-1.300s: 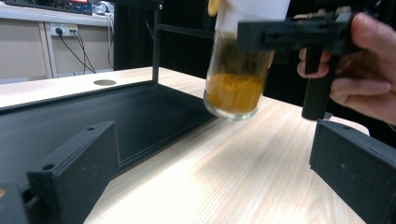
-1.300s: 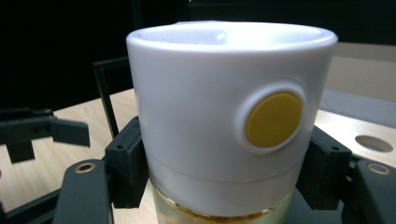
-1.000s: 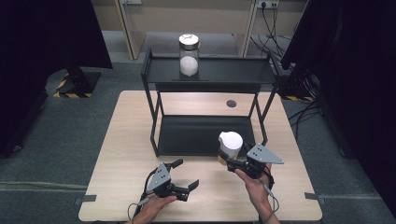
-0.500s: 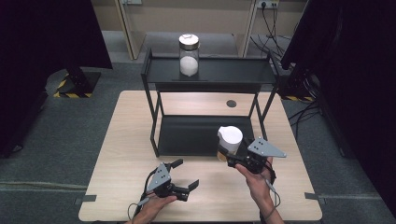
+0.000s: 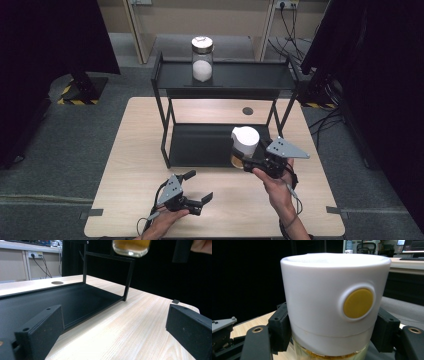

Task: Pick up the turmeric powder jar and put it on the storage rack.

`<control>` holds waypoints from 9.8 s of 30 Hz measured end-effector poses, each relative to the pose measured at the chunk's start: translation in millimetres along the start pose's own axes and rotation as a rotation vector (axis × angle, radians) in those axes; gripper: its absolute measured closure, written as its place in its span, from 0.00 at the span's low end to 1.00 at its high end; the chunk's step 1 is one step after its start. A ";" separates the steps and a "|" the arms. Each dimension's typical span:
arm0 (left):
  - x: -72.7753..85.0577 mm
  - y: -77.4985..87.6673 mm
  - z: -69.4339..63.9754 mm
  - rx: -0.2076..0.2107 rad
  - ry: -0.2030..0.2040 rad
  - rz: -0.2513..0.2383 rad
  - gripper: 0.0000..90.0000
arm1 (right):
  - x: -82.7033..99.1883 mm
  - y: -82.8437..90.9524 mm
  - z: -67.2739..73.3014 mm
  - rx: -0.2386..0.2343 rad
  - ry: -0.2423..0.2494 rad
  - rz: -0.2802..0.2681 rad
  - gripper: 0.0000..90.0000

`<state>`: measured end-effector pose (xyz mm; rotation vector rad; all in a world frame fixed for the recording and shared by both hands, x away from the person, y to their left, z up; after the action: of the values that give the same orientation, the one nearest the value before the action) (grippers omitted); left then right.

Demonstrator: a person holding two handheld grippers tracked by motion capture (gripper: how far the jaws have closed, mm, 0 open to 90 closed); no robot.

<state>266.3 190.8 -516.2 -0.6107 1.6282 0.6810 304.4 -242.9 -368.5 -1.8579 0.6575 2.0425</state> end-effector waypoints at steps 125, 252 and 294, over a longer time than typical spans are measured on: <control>1.5 0.0 -1.3 0.012 0.010 0.007 0.01 | -192.5 -112.6 -65.6 0.266 -0.010 -0.012 0.34; 4.6 -0.9 -1.2 -0.015 0.008 0.008 0.01 | 17.5 -4.4 12.1 0.001 -0.003 -0.063 0.01; 3.4 -0.5 4.6 -0.036 0.014 0.001 0.02 | 99.3 -3.8 22.7 -0.018 -0.054 -0.008 0.01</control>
<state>269.3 193.7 -520.1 -0.6418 1.6328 0.7094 275.4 -235.9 -466.0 -1.8058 0.6181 2.0922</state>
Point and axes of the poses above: each handheld gripper's, and its own axes: y roughly backward along the jaws, x roughly out of its underside, z roughly to its left, the point moved 5 cm from there along -y, roughly forward along the jaws, and after that the axes turned 10 degrees about -x, right-handed, at the moved point
